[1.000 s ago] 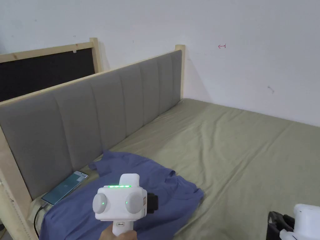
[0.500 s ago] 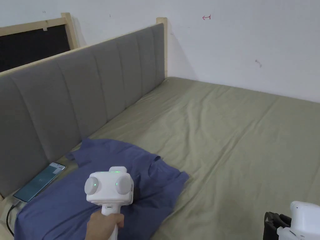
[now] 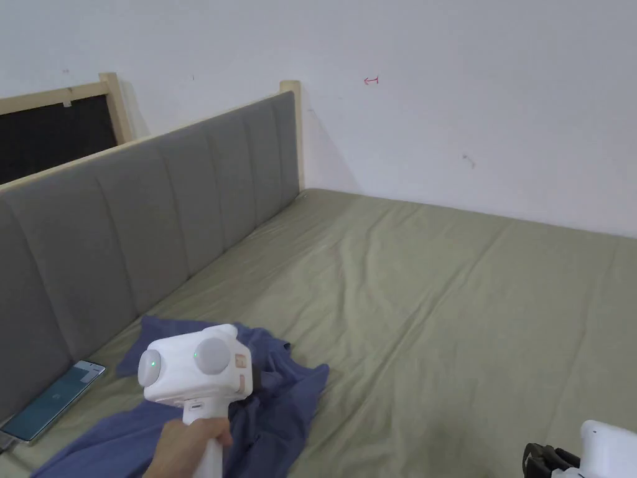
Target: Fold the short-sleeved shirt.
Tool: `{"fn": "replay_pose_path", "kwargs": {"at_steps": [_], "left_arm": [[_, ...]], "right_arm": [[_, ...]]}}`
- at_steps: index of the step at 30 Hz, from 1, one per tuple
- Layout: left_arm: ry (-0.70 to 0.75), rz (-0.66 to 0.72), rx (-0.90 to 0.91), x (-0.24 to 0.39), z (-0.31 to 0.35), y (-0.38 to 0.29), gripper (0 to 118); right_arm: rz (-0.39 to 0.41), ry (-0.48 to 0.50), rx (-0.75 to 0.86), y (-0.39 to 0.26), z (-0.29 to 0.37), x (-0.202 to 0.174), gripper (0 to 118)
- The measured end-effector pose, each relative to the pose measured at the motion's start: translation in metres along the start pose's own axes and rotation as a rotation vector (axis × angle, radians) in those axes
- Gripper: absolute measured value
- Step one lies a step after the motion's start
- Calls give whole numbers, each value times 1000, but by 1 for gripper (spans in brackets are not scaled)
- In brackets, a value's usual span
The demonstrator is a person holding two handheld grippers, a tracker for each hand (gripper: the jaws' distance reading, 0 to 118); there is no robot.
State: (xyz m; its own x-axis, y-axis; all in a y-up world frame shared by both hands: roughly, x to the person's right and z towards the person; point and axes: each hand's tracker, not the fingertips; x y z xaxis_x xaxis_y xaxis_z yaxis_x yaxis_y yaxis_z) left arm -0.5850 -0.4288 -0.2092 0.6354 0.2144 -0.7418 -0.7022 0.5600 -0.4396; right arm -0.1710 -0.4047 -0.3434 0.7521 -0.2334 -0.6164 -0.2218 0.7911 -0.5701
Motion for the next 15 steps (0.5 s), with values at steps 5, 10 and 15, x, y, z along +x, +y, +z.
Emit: {"fn": "replay_pose_path", "kwargs": {"at_steps": [5, 10, 15], "left_arm": [[-203, -124, 32, 100, 35, 3, 2], [-539, -242, 70, 222, 88, -14, 2], [-794, -419, 85, 321, 145, -61, 2]], "right_arm": [[-57, -54, 69, 11, 37, 33, 0], [-113, -146, 161, 23, 87, 75, 0], [-172, -257, 261, 31, 143, 120, 0]]}}
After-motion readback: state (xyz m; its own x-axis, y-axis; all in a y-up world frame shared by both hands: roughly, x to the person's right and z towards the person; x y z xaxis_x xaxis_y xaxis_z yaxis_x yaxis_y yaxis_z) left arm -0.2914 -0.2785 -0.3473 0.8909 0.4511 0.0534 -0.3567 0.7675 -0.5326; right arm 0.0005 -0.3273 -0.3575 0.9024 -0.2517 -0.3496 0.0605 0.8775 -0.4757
